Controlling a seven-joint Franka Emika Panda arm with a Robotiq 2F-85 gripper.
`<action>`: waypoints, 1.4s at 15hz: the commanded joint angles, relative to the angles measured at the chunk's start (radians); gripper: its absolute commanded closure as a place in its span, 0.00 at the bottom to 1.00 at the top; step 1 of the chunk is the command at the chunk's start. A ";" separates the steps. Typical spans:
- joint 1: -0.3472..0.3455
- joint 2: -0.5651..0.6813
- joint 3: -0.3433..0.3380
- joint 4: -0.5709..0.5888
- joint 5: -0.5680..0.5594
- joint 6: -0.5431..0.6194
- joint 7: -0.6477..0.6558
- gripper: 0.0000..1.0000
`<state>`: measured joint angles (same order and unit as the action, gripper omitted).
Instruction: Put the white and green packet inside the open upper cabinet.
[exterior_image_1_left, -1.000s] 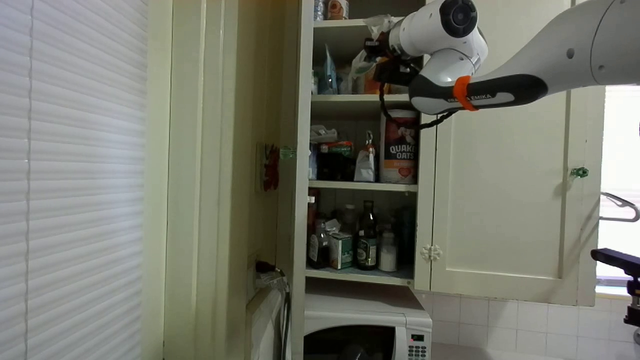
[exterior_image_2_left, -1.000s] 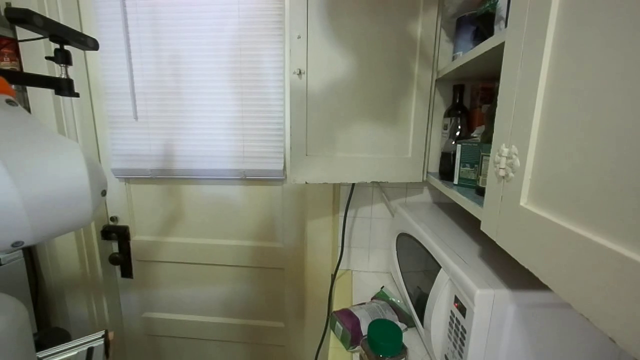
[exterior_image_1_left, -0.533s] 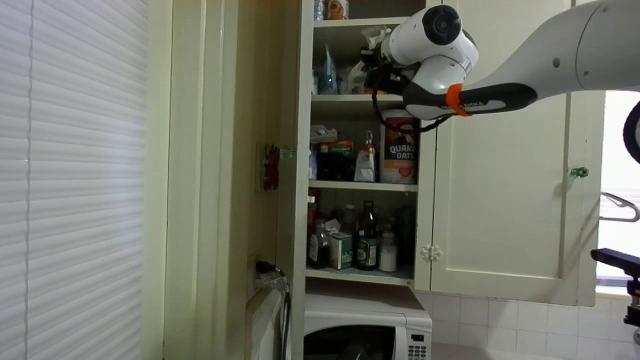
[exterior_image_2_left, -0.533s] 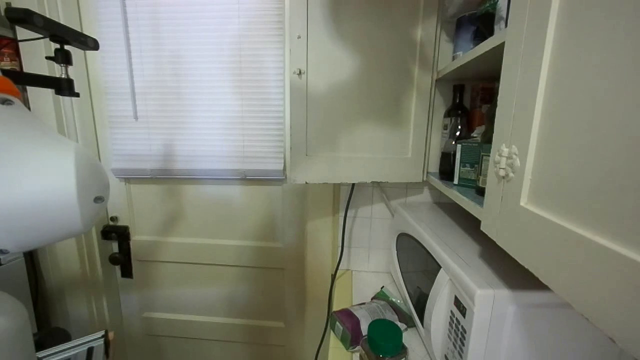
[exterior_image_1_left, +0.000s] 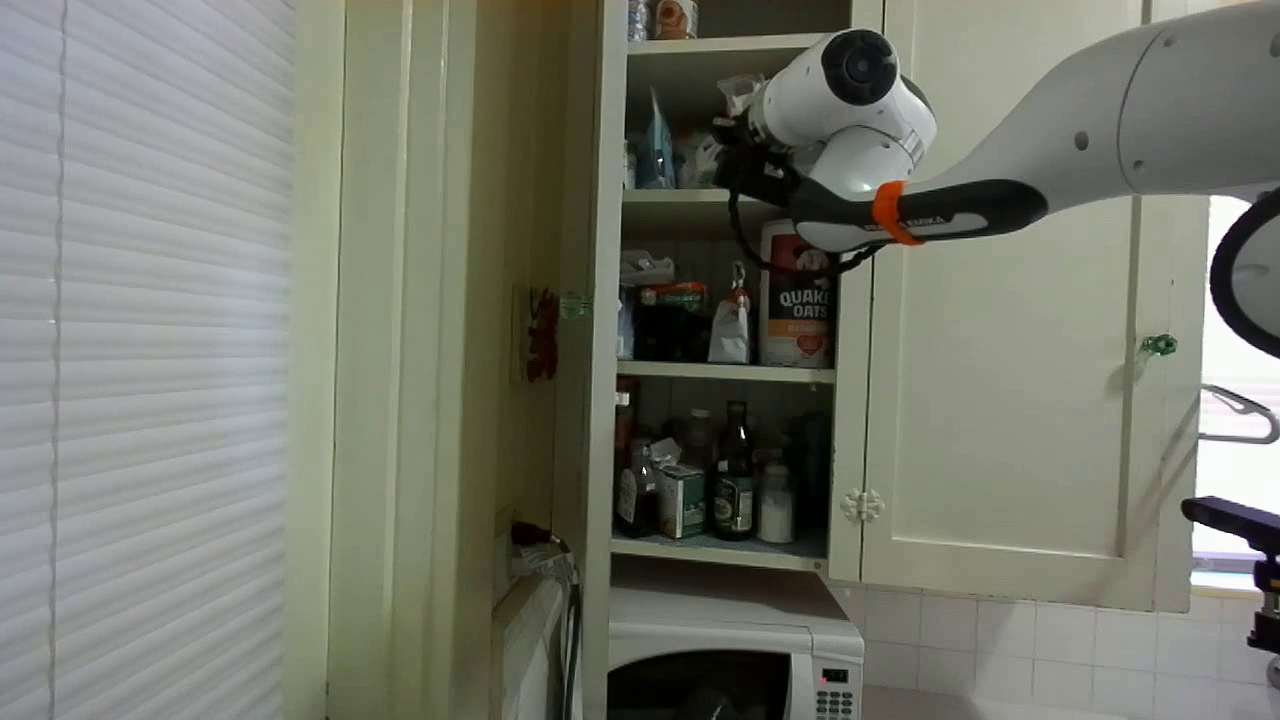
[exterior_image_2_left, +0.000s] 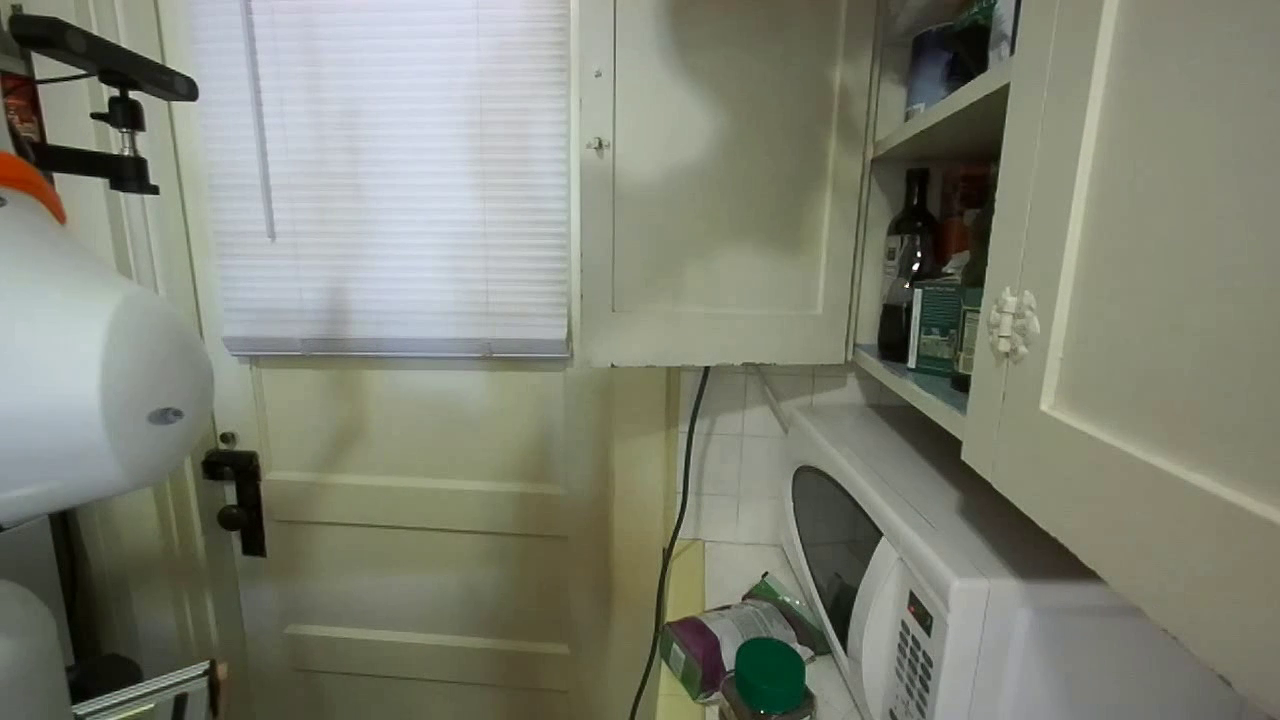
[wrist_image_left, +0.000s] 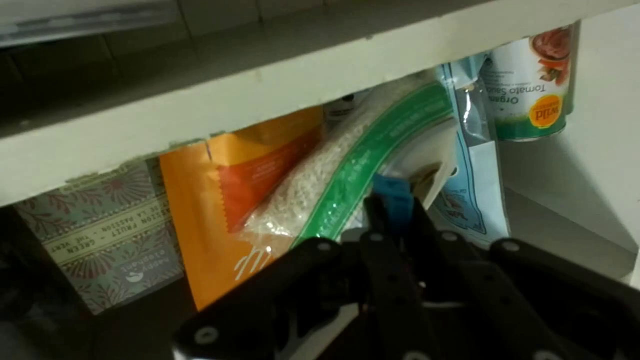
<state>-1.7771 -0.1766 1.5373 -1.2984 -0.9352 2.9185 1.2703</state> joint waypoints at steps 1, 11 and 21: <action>-0.131 -0.043 0.098 0.035 0.079 -0.014 0.027 0.97; -0.339 -0.067 0.362 0.097 0.384 -0.089 -0.052 0.97; -0.261 -0.135 0.220 0.096 0.632 -0.062 -0.171 0.97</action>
<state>-2.1450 -0.2441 1.9360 -1.1931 -0.5025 2.8272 1.2092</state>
